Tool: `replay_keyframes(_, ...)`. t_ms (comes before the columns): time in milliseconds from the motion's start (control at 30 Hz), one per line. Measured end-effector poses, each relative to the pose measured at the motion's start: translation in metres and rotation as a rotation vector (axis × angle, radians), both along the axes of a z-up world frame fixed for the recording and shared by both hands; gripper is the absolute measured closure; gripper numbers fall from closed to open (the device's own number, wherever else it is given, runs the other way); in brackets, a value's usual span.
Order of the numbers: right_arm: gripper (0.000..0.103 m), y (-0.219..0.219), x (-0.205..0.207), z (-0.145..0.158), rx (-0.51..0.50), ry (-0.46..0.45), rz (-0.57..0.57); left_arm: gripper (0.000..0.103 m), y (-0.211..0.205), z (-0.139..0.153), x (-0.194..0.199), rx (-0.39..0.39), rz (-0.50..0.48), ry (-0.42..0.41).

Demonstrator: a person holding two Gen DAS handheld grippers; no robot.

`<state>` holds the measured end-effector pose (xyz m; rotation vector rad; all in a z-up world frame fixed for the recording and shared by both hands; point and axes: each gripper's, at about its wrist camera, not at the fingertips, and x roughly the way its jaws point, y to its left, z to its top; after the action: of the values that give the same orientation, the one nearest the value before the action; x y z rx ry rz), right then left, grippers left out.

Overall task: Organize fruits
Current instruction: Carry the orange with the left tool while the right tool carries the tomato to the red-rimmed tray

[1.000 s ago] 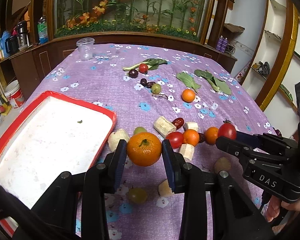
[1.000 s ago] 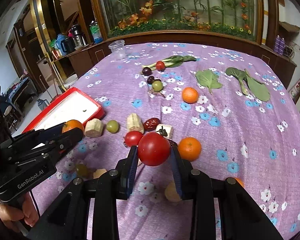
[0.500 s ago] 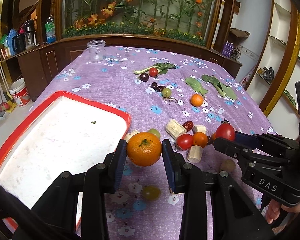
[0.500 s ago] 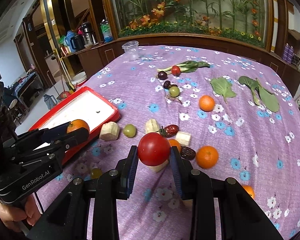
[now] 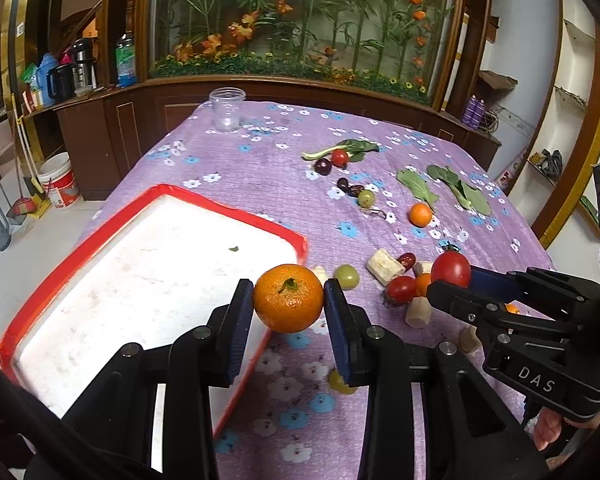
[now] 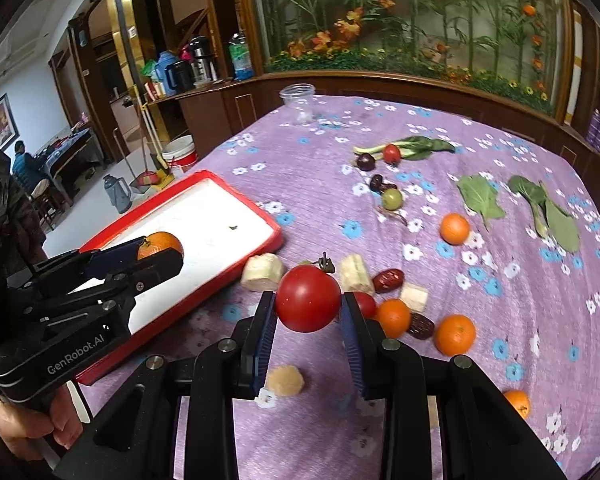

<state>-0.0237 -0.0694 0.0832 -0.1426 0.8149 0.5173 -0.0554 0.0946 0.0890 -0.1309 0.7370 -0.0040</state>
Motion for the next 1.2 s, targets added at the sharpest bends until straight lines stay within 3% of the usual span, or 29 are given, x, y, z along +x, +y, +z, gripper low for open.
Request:
replay_keyframes(300, 0.07, 0.04, 0.01, -0.001, 0.038, 0.065, 0.106, 0.07, 0.037, -0.007, -0.005, -0.048, 0.069, 0.044)
replay_keyframes(433, 0.071, 0.071, 0.026, -0.013, 0.05, 0.139, 0.174, 0.07, 0.061, -0.023, 0.0, -0.101, 0.124, 0.094)
replay_keyframes(567, 0.071, 0.099, 0.042, -0.024, 0.05, 0.177, 0.206, 0.07, 0.073, -0.039, 0.005, -0.105, 0.15, 0.132)
replay_keyframes(700, 0.071, 0.126, 0.061, -0.043, 0.013, 0.202, 0.221, 0.07, 0.08, -0.051, 0.01, -0.1, 0.169, 0.166)
replay_keyframes(800, 0.071, 0.14, 0.071, -0.061, -0.015, 0.226, 0.238, 0.07, 0.086, -0.057, 0.013, -0.141, 0.174, 0.187)
replay_keyframes(933, 0.07, 0.152, 0.078, -0.079, -0.048, 0.237, 0.239, 0.069, 0.084, -0.06, 0.017, -0.121, 0.179, 0.227)
replay_keyframes(1200, 0.068, 0.155, 0.072, -0.076, -0.063, 0.21, 0.254, 0.069, 0.084, -0.063, 0.018, -0.136, 0.18, 0.25)
